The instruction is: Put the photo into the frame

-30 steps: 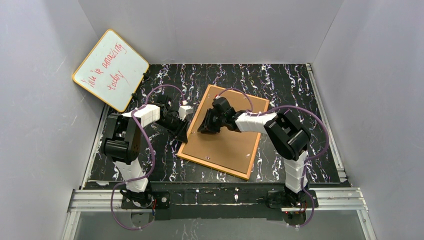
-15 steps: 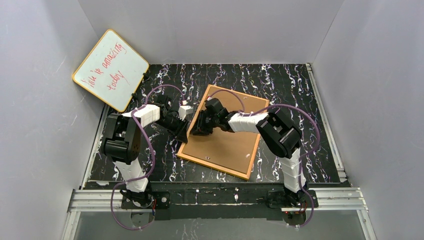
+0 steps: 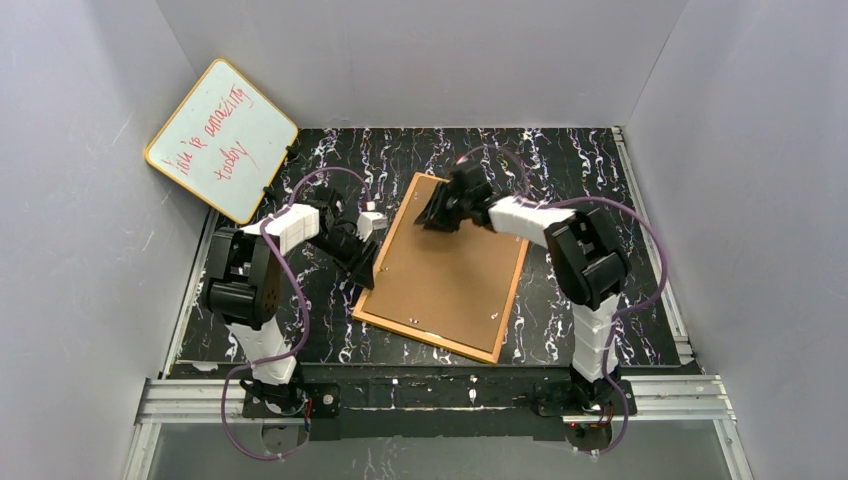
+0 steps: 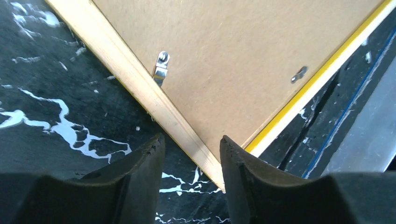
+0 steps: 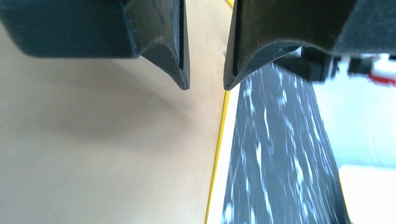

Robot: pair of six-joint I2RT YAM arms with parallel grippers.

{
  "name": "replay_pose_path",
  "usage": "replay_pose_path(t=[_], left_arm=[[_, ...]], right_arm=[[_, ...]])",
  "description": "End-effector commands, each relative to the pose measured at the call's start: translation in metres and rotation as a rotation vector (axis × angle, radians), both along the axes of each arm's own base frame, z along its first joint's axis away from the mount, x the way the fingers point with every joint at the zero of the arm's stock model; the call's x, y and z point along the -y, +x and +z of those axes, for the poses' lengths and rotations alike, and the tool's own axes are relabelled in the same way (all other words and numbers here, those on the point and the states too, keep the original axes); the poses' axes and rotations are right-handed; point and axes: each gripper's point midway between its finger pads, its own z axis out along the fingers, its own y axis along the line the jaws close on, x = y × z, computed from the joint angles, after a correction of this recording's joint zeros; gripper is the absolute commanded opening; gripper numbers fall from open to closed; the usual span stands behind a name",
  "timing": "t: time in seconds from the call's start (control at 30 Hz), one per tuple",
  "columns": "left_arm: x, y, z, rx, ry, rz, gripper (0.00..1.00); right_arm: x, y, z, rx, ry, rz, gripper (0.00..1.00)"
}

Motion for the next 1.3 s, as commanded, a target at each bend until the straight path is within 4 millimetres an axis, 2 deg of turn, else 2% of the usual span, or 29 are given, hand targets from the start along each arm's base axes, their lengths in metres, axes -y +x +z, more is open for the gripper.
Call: replay_pose_path(t=[0.0, 0.13, 0.17, 0.27, 0.37, 0.5, 0.7, 0.93, 1.27], left_arm=[[0.014, 0.018, 0.052, 0.065, -0.085, -0.036, 0.56], [0.029, 0.078, 0.058, 0.127, -0.107, 0.032, 0.64], [0.033, 0.092, 0.054, 0.116, -0.109, 0.057, 0.68], [0.046, 0.125, 0.035, 0.098, -0.093, 0.120, 0.69], [0.057, 0.146, 0.012, 0.104, -0.057, 0.158, 0.69], [0.064, 0.166, -0.010, 0.104, -0.004, 0.220, 0.67], [0.074, 0.167, -0.021, 0.108, 0.010, 0.209, 0.65], [0.063, 0.152, -0.047, 0.140, 0.144, 0.157, 0.52], [0.055, 0.126, -0.053, 0.109, 0.154, 0.123, 0.44]], right_arm=[[0.055, 0.077, 0.045, 0.162, -0.059, -0.129, 0.41], [0.081, 0.125, 0.040, 0.207, -0.133, -0.191, 0.41], [0.085, 0.135, 0.037, 0.208, -0.146, -0.202, 0.41], [0.094, 0.159, 0.027, 0.194, -0.160, -0.227, 0.41], [0.087, 0.173, 0.027, 0.187, -0.138, -0.218, 0.41], [0.072, 0.172, 0.018, 0.166, -0.107, -0.190, 0.40], [0.066, 0.163, -0.010, 0.122, -0.125, -0.173, 0.39], [0.070, 0.145, -0.043, 0.052, -0.169, -0.165, 0.37], [0.080, 0.112, -0.094, -0.065, -0.248, -0.149, 0.35]])
